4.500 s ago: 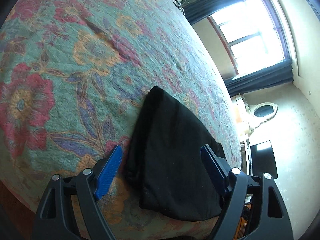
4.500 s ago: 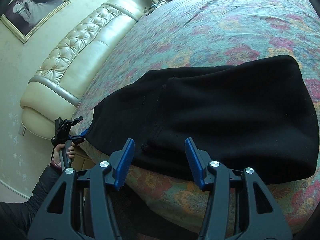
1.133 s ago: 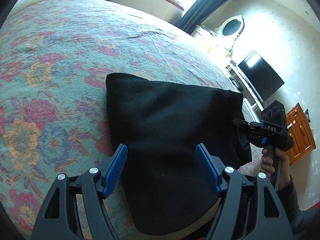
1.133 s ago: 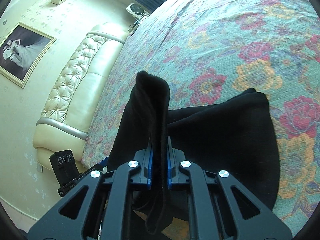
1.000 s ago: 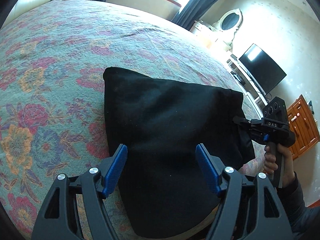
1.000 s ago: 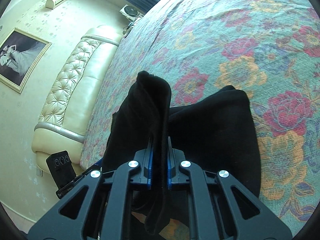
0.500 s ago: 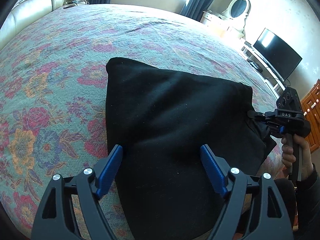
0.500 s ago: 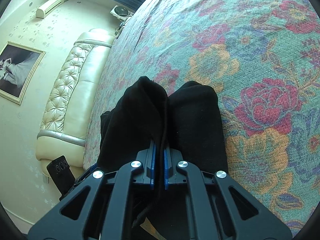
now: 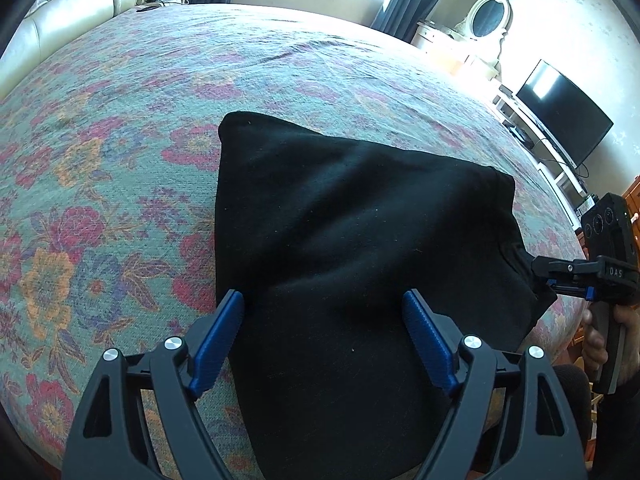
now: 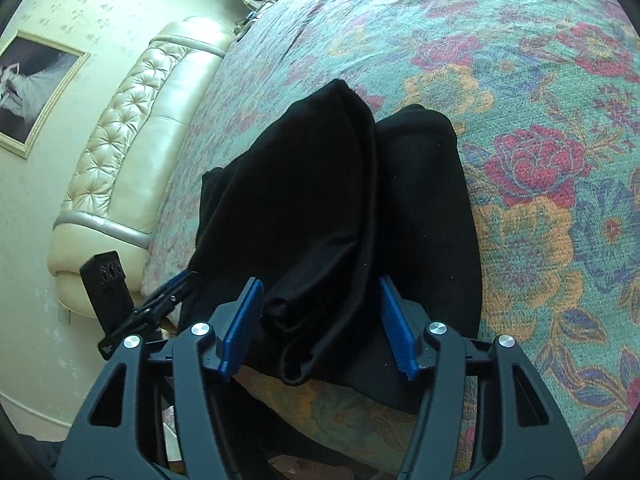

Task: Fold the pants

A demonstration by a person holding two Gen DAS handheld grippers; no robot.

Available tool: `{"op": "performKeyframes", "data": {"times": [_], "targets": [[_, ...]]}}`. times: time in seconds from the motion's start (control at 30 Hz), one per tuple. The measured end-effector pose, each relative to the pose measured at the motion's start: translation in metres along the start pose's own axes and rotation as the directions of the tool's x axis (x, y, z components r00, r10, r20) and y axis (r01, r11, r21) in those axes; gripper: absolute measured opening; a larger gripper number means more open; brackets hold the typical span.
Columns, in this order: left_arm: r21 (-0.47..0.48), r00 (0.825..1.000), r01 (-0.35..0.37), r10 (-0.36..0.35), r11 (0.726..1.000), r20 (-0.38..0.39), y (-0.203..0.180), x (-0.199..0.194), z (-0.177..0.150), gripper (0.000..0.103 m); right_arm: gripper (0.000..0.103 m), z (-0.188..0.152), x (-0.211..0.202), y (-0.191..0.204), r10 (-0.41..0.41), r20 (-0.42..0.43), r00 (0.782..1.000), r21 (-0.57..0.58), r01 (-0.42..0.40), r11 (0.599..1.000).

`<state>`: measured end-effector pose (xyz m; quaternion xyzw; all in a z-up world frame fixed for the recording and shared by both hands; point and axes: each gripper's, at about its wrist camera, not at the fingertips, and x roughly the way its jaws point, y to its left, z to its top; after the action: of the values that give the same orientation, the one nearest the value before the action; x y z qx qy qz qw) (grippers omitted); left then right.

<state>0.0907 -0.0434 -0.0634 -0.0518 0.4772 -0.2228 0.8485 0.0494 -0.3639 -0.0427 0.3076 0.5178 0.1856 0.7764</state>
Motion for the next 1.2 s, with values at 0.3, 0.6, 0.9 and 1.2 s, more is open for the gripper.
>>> {"op": "performKeyframes", "data": {"times": [0.3, 0.6, 0.9, 1.2], "targets": [[-0.084, 1.000, 0.020, -0.021, 0.996, -0.009, 0.016, -0.010, -0.011, 0.080, 0.029, -0.007, 0.004, 0.003, -0.066, -0.015, 0.998, -0.043, 0.065, 0.997], [-0.049, 0.999, 0.044, -0.045, 0.998, -0.002, 0.004, -0.013, -0.010, 0.080, 0.011, -0.013, -0.018, 0.007, -0.052, 0.038, 0.998, -0.057, 0.055, 0.997], [-0.026, 0.999, 0.044, -0.044, 0.999, -0.022, 0.000, 0.000, -0.017, 0.080, 0.011, -0.019, -0.022, -0.028, -0.031, 0.048, 0.998, 0.032, 0.030, 0.999], [-0.039, 0.998, 0.050, -0.048, 0.998, 0.042, 0.006, -0.022, -0.006, 0.081, 0.014, -0.020, -0.035, -0.047, 0.070, 0.052, 0.996, 0.083, -0.074, 0.994]]}}
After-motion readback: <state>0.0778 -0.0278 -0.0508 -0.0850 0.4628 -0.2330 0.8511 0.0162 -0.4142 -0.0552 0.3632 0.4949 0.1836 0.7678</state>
